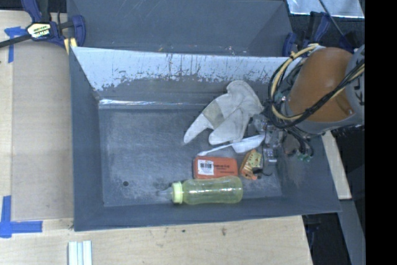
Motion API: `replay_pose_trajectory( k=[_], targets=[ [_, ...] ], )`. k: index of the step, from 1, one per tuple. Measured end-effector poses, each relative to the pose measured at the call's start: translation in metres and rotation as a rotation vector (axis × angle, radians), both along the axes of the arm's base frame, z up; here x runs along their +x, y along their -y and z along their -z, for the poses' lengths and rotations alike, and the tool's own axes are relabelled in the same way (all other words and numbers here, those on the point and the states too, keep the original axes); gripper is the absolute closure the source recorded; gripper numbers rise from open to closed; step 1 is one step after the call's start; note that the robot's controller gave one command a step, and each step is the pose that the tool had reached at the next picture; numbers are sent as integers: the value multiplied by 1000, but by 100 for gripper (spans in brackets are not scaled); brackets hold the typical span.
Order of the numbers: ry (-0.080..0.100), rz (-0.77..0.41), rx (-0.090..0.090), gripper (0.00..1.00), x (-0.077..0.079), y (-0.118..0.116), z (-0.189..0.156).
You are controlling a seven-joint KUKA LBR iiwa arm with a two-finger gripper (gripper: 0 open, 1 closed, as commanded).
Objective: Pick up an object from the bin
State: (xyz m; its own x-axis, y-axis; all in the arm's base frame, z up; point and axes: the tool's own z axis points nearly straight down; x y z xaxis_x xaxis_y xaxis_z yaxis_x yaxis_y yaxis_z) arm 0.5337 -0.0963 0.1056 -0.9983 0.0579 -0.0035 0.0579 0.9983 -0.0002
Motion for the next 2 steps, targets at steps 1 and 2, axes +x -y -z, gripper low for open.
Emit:
replay_pose_trajectory(
  k=[1,2],
  targets=[
    [-6,-34,-1,0,-7,-12,32],
    [1,50,3,100,-21,-16,31]
  ],
)
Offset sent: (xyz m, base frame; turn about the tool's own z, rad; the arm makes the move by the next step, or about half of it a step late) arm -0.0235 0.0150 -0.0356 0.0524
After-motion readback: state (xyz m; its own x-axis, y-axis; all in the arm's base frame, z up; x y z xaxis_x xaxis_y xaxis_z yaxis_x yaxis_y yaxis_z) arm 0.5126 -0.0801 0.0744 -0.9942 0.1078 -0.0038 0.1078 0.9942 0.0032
